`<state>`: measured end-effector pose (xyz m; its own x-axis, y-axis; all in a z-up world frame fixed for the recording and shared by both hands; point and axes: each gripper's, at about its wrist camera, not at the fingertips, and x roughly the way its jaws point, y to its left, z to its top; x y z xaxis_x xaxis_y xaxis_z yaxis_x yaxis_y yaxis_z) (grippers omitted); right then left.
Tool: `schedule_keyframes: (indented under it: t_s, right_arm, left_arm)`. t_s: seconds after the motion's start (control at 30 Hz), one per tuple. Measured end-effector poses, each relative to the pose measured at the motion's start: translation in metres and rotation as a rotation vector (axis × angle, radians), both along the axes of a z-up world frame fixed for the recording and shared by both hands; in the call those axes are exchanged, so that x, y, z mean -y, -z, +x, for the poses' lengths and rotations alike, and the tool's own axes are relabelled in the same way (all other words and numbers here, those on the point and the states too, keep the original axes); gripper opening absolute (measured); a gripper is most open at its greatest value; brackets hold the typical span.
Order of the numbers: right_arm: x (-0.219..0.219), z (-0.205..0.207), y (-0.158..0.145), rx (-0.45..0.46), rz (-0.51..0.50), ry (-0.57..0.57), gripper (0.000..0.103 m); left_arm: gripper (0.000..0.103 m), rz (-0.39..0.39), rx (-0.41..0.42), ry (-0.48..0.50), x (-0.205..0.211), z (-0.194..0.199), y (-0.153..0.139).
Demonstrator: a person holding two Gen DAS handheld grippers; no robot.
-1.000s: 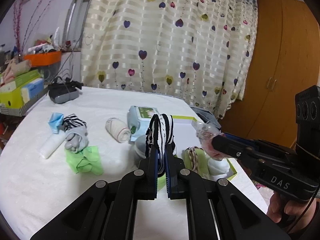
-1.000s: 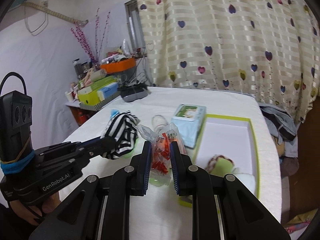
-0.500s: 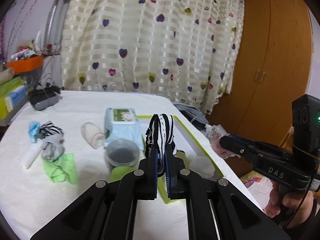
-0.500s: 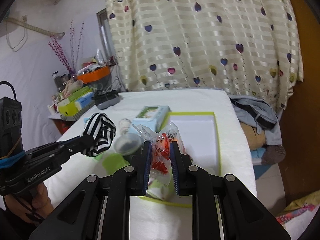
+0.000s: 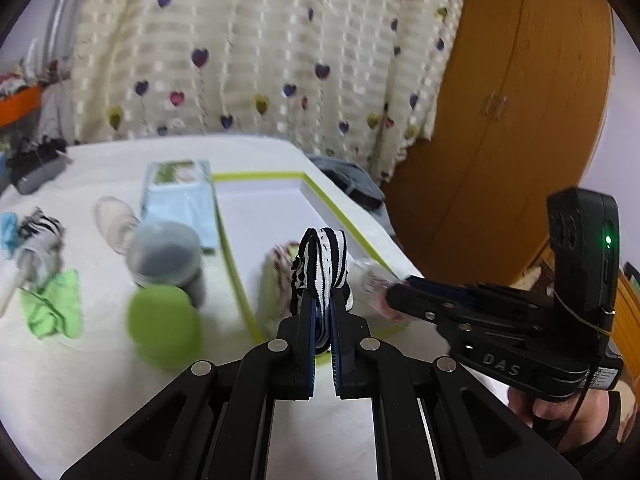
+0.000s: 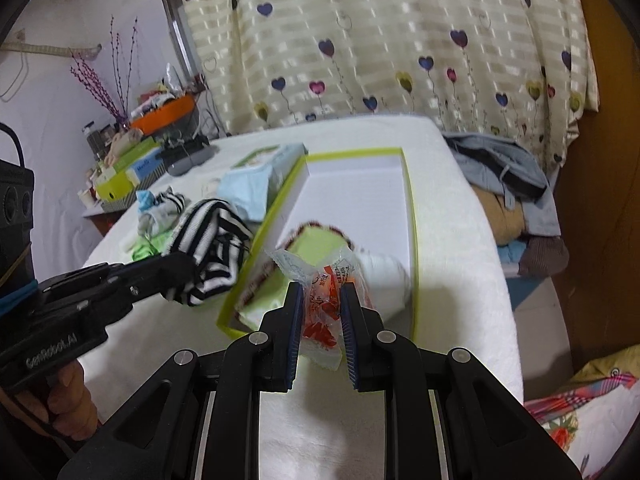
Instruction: Organize soft objects
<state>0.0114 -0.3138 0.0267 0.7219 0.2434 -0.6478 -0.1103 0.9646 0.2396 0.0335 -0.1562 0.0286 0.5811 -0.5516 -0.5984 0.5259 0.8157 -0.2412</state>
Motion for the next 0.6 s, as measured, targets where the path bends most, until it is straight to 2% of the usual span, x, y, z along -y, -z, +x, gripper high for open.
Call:
schedule_keyframes:
  t_s: [0.3,0.6]
  right_arm:
    - [0.005,0.017,0.018,-0.024,-0.004,0.01,0.02]
    - [0.01,0.049,0.024,-0.022,0.002,0.004,0.02]
  left_arm:
    - [0.006,0.03,-0.087,0.015,0.017,0.021,0.028]
    - [0.006,0.045,-0.092,-0.019,0.024,0.049,0.035]
